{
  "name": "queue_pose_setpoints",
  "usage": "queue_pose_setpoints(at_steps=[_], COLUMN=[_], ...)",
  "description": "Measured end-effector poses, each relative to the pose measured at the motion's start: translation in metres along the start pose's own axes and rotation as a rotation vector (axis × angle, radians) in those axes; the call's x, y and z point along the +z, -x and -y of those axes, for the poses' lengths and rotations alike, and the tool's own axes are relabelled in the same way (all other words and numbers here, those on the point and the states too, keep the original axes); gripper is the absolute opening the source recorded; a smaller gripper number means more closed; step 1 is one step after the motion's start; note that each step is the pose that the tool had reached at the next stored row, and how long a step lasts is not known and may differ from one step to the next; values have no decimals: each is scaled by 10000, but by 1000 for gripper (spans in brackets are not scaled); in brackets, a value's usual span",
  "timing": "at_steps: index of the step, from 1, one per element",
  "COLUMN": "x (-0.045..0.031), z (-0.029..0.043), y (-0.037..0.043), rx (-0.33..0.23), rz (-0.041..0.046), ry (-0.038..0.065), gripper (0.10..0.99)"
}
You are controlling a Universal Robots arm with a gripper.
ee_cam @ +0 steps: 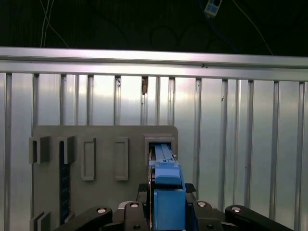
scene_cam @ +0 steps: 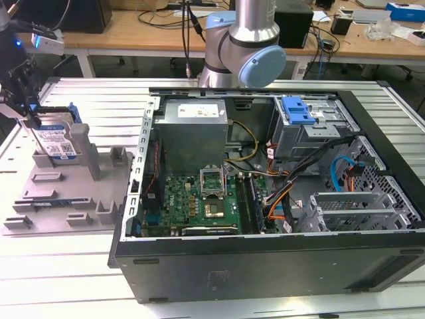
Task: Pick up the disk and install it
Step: 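Pick up the disk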
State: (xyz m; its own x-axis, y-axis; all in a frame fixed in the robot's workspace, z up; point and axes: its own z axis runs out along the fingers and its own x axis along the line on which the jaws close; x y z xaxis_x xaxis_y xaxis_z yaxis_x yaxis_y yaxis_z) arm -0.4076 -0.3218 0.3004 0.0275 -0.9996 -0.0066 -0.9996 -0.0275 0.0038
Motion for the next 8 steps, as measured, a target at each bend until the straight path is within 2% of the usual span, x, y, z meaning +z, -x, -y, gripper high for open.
queue_pose_setpoints(at_steps=[8], x=[1], z=[0], y=[0], rx=[0], rz=[0], ry=[0], gripper=[369])
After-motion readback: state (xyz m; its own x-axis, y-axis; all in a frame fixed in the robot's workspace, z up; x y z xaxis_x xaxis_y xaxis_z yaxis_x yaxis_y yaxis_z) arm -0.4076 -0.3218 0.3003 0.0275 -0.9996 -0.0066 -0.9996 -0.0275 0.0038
